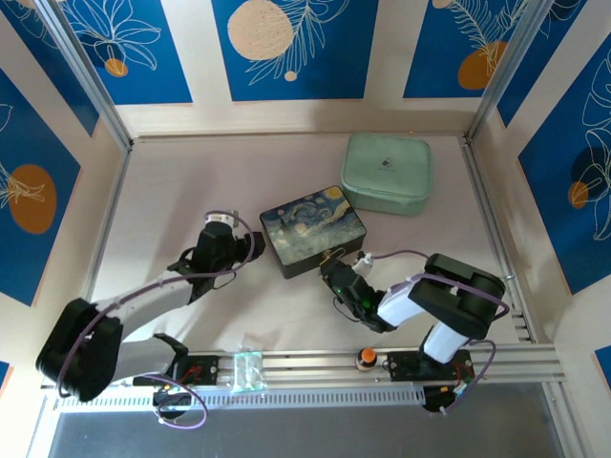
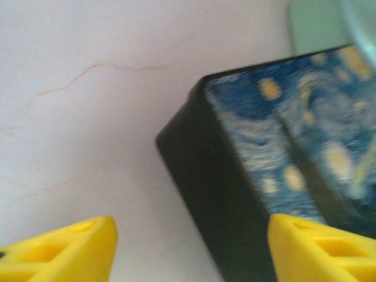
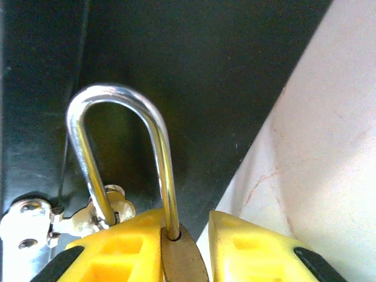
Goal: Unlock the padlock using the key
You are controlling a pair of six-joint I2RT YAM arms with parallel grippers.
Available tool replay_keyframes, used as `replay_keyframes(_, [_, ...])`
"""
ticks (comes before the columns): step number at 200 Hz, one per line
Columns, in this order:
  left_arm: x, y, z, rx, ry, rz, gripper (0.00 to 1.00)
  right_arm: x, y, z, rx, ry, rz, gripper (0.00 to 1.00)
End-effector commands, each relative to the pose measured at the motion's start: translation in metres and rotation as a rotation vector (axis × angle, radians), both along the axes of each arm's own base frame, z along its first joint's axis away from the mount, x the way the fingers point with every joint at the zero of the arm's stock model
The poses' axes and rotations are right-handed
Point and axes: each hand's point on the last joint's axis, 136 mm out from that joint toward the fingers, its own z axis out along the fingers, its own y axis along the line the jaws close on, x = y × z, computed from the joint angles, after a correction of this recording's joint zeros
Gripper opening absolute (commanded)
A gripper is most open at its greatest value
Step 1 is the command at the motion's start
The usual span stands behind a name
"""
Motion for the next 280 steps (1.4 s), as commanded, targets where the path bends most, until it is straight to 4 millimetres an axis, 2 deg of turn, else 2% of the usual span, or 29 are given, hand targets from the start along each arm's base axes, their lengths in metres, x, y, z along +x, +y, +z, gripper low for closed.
replay_keyframes(1, [-0.007, -0.025, 0.017, -0.04, -0.02, -0.091, 0.75, -0.031, -0.024, -0.059, -0.205, 0.173, 0.069, 0.24])
replay_keyframes(20, [-0.008, -0.036, 0.013, 0.084, -0.019, -0.129, 0.8, -0.031, -0.023, -0.059, -0.203, 0.173, 0.074, 0.23])
replay_keyframes(37, [-0.005, -0.035, -0.002, 0.16, 0.024, -0.109, 0.82, -0.032, -0.022, -0.059, -0.201, 0.171, 0.083, 0.24])
replay_keyframes(70, [-0.004, -0.025, -0.022, 0.197, 0.048, -0.054, 0.84, -0.035, -0.021, -0.058, -0.211, 0.167, 0.112, 0.27])
replay_keyframes(91, [-0.002, -0.03, -0.03, 0.188, 0.059, -0.068, 0.84, -0.038, -0.02, -0.06, -0.218, 0.167, 0.128, 0.3])
replay_keyframes(113, [-0.002, -0.035, -0.033, 0.169, 0.064, -0.078, 0.83, -0.039, -0.02, -0.06, -0.208, 0.152, 0.13, 0.29])
replay_keyframes(138, [-0.002, -0.032, -0.036, 0.177, 0.072, -0.068, 0.83, -0.041, -0.025, -0.06, -0.204, 0.15, 0.119, 0.3])
replay_keyframes(172, [-0.002, -0.031, -0.034, 0.179, 0.068, -0.064, 0.82, -0.045, -0.021, -0.057, -0.221, 0.137, 0.14, 0.3])
replay_keyframes(194, [-0.001, -0.032, -0.036, 0.185, 0.075, -0.066, 0.8, -0.046, -0.019, -0.054, -0.231, 0.12, 0.151, 0.24])
replay_keyframes(225, [-0.001, -0.031, -0.038, 0.189, 0.08, -0.057, 0.79, -0.051, -0.019, -0.056, -0.24, 0.131, 0.152, 0.27])
replay_keyframes(260, [-0.001, -0.03, -0.042, 0.202, 0.091, -0.06, 0.72, -0.056, -0.024, -0.059, -0.246, 0.137, 0.137, 0.18])
replay_keyframes(280, [-0.002, -0.028, -0.045, 0.219, 0.096, -0.059, 0.69, -0.059, -0.04, -0.064, -0.217, 0.158, 0.048, 0.13])
